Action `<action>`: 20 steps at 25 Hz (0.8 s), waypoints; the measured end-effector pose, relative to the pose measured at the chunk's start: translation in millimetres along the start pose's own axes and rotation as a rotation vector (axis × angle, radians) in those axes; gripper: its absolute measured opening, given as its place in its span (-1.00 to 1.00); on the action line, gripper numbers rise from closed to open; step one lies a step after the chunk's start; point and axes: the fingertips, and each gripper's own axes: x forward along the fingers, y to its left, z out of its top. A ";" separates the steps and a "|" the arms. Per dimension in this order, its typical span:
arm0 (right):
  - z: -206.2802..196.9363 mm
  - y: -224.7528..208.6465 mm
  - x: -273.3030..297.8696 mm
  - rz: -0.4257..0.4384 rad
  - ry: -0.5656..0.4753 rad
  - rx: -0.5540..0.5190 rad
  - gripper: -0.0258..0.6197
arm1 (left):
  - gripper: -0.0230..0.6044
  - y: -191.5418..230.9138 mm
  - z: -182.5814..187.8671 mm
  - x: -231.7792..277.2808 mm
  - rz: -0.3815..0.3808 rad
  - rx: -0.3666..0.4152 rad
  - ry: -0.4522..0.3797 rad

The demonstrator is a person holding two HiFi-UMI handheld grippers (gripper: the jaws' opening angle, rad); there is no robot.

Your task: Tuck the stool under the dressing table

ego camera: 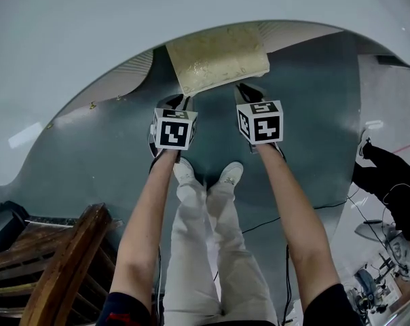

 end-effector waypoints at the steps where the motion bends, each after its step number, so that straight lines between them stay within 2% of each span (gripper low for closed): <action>1: 0.3 2.5 -4.2 0.007 -0.011 0.014 -0.75 | -0.70 -0.8 1.5 -5.2 0.001 -0.003 -0.009; 10: 3.9 21.5 -50.3 0.046 -0.075 0.099 -0.81 | -0.84 -22.3 9.9 -44.9 -0.024 -0.028 -0.082; 15: 10.7 24.4 -86.7 0.051 -0.080 0.113 -0.86 | -0.87 -44.3 25.3 -79.7 -0.058 -0.062 -0.141; 20: 33.6 40.6 -133.1 0.094 -0.144 0.097 -0.86 | -0.87 -69.5 41.0 -116.3 -0.081 -0.072 -0.190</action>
